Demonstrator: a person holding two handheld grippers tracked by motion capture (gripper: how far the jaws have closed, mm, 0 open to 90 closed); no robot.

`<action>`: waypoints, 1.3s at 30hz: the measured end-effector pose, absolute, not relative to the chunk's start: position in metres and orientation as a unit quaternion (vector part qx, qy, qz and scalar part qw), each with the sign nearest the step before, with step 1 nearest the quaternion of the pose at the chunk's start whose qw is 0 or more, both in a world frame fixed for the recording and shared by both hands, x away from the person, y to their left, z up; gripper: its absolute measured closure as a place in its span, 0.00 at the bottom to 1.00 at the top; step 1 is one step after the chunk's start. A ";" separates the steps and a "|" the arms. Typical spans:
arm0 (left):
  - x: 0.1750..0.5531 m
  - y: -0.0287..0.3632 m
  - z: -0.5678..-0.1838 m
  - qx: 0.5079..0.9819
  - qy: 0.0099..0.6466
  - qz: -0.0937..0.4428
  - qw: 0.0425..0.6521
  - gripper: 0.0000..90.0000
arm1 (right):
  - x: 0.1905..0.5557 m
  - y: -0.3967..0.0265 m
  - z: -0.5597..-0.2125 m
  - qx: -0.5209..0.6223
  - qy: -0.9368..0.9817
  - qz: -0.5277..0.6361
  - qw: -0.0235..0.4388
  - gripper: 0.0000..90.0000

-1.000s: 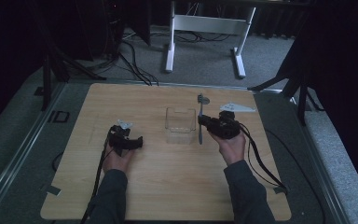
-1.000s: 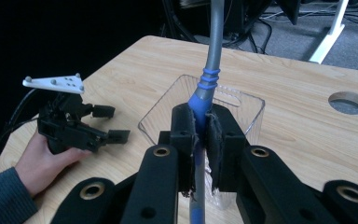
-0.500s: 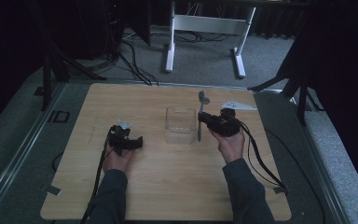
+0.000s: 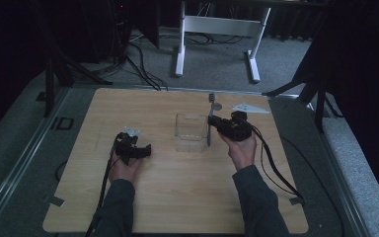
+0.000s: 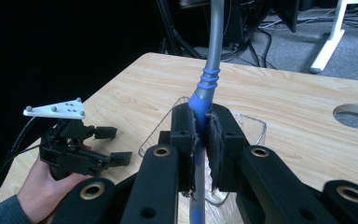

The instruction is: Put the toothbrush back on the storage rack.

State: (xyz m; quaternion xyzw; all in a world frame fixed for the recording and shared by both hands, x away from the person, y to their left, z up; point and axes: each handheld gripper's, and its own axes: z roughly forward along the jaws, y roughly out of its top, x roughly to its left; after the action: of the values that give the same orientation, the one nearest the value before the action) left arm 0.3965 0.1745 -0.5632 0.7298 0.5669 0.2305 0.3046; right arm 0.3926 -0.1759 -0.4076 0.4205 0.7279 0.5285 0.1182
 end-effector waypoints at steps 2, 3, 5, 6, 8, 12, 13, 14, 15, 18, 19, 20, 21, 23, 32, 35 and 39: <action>0.396 0.175 -0.563 0.730 0.567 0.231 0.305 0.14 | 0.393 -0.174 -0.407 0.419 0.727 0.531 0.118 0.90; 0.396 0.175 -0.563 0.730 0.567 0.231 0.305 0.14 | 0.393 -0.173 -0.407 0.419 0.726 0.532 0.117 0.90; 0.396 0.175 -0.563 0.730 0.567 0.231 0.305 0.14 | 0.394 -0.171 -0.408 0.419 0.727 0.531 0.118 0.90; 0.396 0.175 -0.563 0.730 0.567 0.230 0.305 0.14 | 0.394 -0.170 -0.407 0.419 0.727 0.531 0.117 0.90; 0.396 0.175 -0.563 0.730 0.567 0.230 0.305 0.14 | 0.395 -0.169 -0.407 0.417 0.726 0.535 0.116 0.90; 0.396 0.175 -0.563 0.730 0.567 0.230 0.305 0.14 | 0.397 -0.167 -0.405 0.416 0.722 0.540 0.116 0.90; 0.396 0.175 -0.563 0.730 0.567 0.230 0.305 0.14 | 0.397 -0.167 -0.405 0.416 0.722 0.541 0.116 0.90; 0.396 0.175 -0.563 0.730 0.567 0.230 0.305 0.14 | 0.398 -0.166 -0.405 0.414 0.721 0.543 0.118 0.90; 0.396 0.175 -0.563 0.730 0.567 0.230 0.305 0.14 | 0.398 -0.166 -0.405 0.414 0.721 0.543 0.118 0.90; 0.396 0.175 -0.563 0.730 0.567 0.230 0.305 0.14 | 0.402 -0.168 -0.404 0.415 0.716 0.551 0.112 0.90; 0.396 0.175 -0.563 0.730 0.567 0.230 0.305 0.14 | 0.403 -0.168 -0.404 0.416 0.714 0.552 0.113 0.90; 0.396 0.175 -0.563 0.730 0.567 0.230 0.305 0.14 | 0.404 -0.169 -0.403 0.417 0.712 0.554 0.112 0.90; 0.396 0.175 -0.563 0.730 0.567 0.230 0.305 0.14 | 0.405 -0.170 -0.403 0.416 0.711 0.555 0.114 0.90; 0.396 0.174 -0.563 0.730 0.567 0.230 0.305 0.14 | 0.406 -0.170 -0.403 0.414 0.712 0.555 0.117 0.90; 0.396 0.175 -0.563 0.730 0.567 0.230 0.305 0.14 | 0.412 -0.170 -0.403 0.415 0.703 0.565 0.123 0.90; 0.397 0.175 -0.563 0.730 0.567 0.231 0.305 0.14 | 0.413 -0.169 -0.403 0.415 0.703 0.563 0.128 0.90; 0.397 0.175 -0.563 0.730 0.567 0.230 0.305 0.14 | 0.417 -0.166 -0.406 0.420 0.702 0.560 0.132 0.90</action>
State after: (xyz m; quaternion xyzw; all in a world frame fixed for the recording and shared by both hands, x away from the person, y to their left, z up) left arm 0.3966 0.1745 -0.5632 0.7296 0.5671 0.2305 0.3049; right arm 0.4171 -0.1663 -0.4064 0.4202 0.7018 0.5600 0.1316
